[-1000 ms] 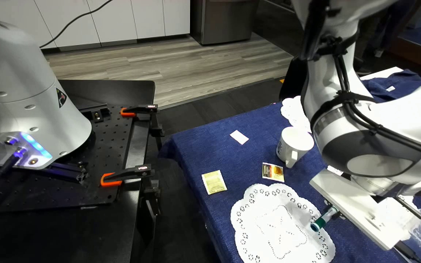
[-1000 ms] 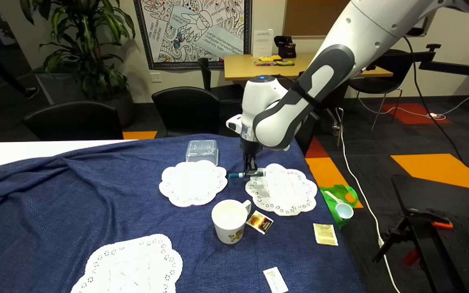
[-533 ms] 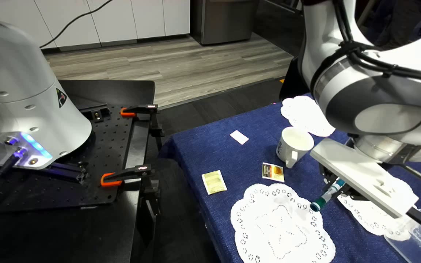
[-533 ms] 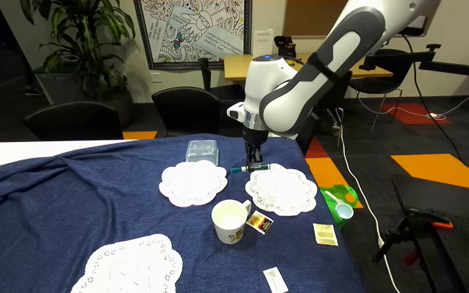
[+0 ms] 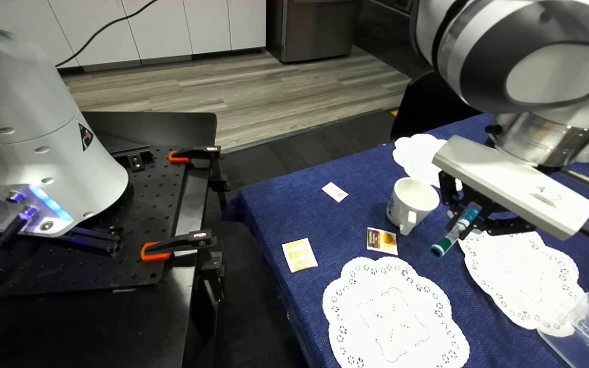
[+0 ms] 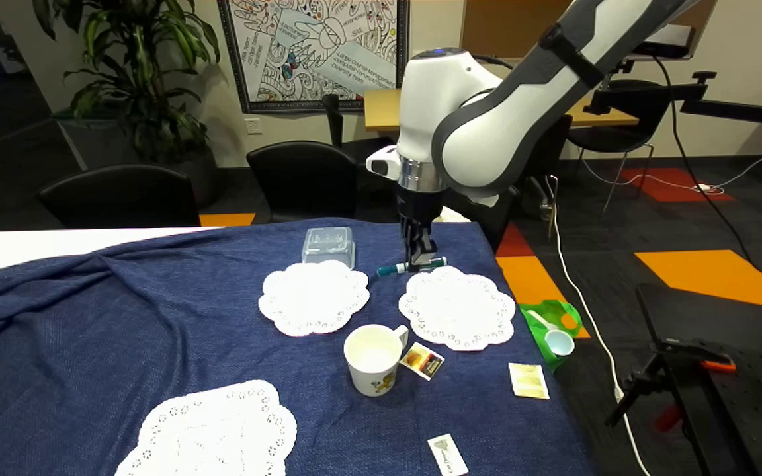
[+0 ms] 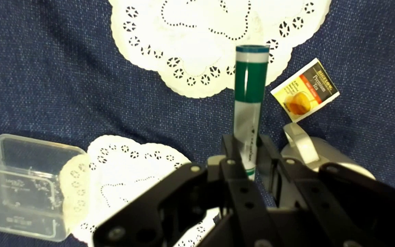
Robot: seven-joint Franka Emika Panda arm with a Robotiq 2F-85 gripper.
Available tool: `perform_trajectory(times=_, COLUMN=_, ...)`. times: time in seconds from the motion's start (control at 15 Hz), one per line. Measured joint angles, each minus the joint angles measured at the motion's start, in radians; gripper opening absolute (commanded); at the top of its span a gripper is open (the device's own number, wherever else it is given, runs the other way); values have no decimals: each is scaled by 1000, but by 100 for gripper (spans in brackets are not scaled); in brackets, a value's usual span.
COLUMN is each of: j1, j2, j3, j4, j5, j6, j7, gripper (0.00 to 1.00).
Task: Put the green marker in the mug
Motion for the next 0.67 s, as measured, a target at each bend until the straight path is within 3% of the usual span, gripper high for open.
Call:
perform_trajectory(times=0.07, j1=7, j2=-20, j3=0, j4=-17, j5=0, j6=0, j7=0, gripper=5)
perform_trajectory(times=0.13, j1=13, j2=-39, j3=0, j4=-35, j5=0, j6=0, j7=0, gripper=19)
perform_trajectory(times=0.47, j1=29, j2=-96, j3=-1, j4=-95, j5=0, j6=0, j7=0, gripper=19)
perform_trajectory(times=0.53, j1=29, j2=-96, j3=-2, j4=-96, j5=0, j6=0, j7=0, gripper=5)
perform_trajectory(times=0.67, j1=29, j2=-95, j3=-2, j4=-96, j5=0, j6=0, j7=0, gripper=5)
